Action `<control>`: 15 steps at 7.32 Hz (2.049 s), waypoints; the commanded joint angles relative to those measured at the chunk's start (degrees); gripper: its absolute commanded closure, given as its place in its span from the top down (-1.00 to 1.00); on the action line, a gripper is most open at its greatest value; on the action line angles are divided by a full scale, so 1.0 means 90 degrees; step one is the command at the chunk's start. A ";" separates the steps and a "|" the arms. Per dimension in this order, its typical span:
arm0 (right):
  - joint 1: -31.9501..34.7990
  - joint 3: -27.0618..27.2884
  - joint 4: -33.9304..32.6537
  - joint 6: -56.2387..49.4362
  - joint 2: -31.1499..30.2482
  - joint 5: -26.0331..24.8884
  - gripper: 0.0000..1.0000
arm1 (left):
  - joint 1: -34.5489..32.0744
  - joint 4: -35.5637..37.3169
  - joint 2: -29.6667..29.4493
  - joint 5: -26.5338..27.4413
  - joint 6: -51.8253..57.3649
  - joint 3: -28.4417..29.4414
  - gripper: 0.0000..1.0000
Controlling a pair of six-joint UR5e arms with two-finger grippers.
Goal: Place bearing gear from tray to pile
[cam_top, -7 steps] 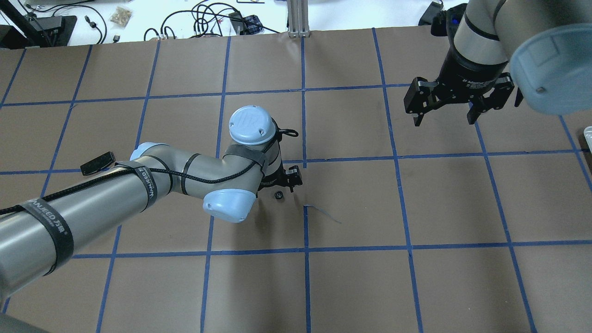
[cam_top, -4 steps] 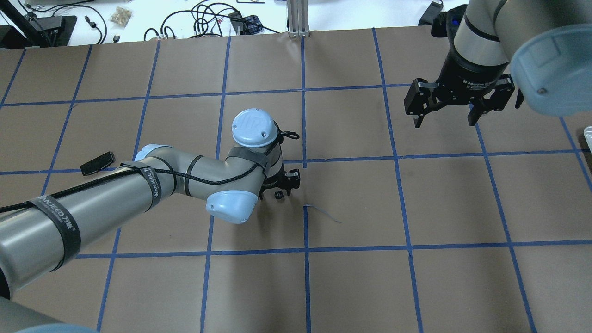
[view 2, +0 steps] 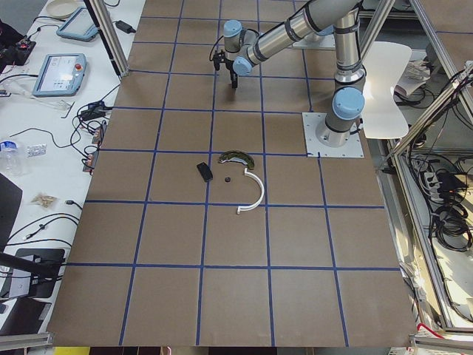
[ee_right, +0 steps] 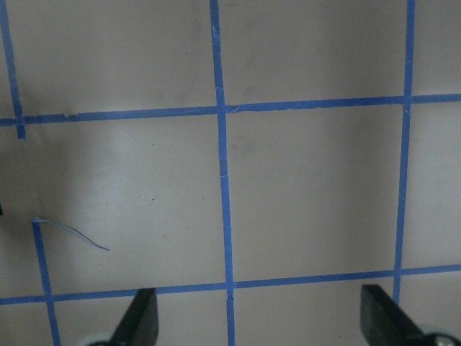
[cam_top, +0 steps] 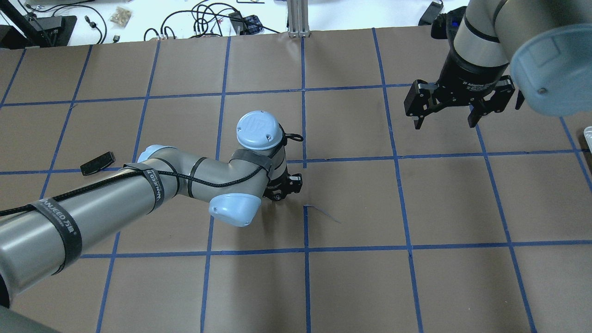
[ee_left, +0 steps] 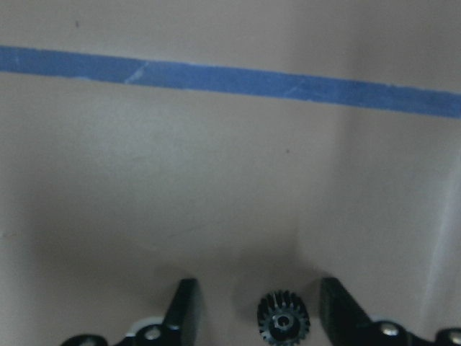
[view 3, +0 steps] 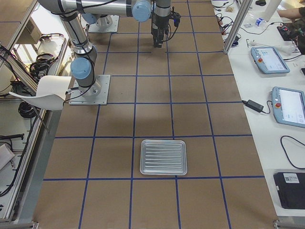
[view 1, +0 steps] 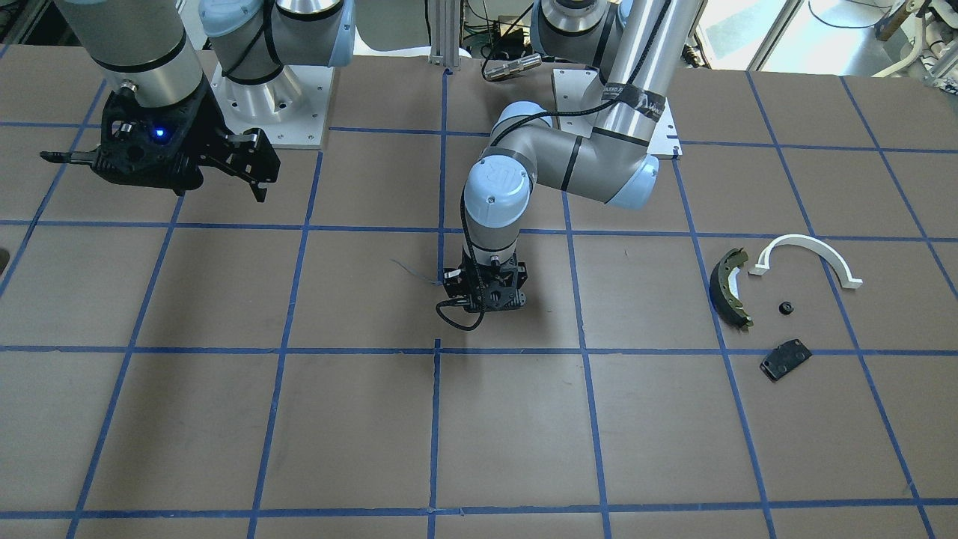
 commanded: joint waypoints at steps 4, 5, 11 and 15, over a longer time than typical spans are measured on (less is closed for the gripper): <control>0.0000 0.0033 -0.0015 -0.0009 0.0008 0.0031 1.00 | 0.1192 -0.1509 0.0647 0.0027 0.1706 0.0891 -1.00; 0.0000 0.0033 -0.0025 -0.0009 0.0018 0.0041 1.00 | 0.1641 -0.1709 0.0823 0.0065 0.2417 0.0874 -1.00; -0.0010 0.0062 -0.0055 -0.0018 0.0008 0.0041 1.00 | 0.4694 -0.2179 0.1206 0.0662 0.6059 0.0747 -1.00; -0.0019 0.0062 -0.0122 -0.0067 0.0018 0.0041 1.00 | 0.6517 -0.0974 0.0583 0.0603 0.8582 0.0571 -1.00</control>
